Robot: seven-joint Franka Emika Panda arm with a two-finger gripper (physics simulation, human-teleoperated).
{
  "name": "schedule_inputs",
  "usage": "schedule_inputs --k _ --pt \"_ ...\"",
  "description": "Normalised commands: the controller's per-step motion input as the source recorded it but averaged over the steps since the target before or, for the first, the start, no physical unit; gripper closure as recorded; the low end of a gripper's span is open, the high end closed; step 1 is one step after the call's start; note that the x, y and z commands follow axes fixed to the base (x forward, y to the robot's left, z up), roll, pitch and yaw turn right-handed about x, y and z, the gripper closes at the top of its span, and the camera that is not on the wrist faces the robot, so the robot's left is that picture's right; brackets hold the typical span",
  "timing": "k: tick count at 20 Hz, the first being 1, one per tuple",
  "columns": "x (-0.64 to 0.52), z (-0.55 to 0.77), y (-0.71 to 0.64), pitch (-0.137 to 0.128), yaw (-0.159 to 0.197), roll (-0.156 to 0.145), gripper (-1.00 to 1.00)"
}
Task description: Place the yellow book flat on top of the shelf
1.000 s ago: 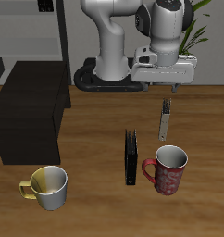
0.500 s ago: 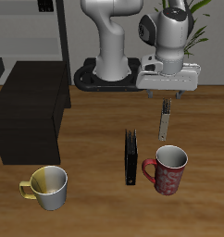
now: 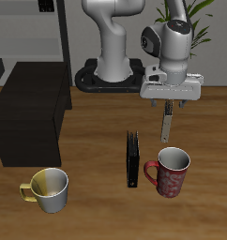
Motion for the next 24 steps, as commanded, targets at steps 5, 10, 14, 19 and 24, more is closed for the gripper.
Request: schedule_inputs --k 5,10,14,19,24 --pt "0.01 -0.18 -0.05 0.019 -0.006 -0.001 -1.0" --pt "-0.03 -0.27 0.08 0.015 0.028 0.01 -1.0" --pt "0.06 -0.36 0.0 0.084 0.012 0.022 -1.0" --pt "0.11 -0.38 -0.02 0.079 0.04 0.006 1.0" --pt "-0.03 -0.05 -0.05 0.007 0.007 0.01 1.0"
